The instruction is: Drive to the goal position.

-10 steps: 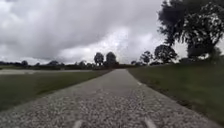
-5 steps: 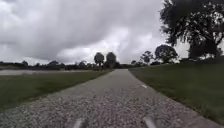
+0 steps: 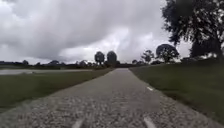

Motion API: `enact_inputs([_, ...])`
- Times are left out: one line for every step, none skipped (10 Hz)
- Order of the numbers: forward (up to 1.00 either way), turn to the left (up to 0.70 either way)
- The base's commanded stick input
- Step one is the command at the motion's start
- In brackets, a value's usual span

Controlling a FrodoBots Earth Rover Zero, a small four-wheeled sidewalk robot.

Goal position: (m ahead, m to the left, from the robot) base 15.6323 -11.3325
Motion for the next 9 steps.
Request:
enact_inputs([0.85, 0.0])
enact_inputs([0.85, 0.0])
enact_inputs([0.83, 0.0])
enact_inputs([0.72, 0.0])
enact_inputs([0.7, 0.0])
enact_inputs([0.7, 0.0])
enact_inputs([0.7, 0.0])
enact_inputs([0.7, 0.0])
enact_inputs([0.7, 0.0])
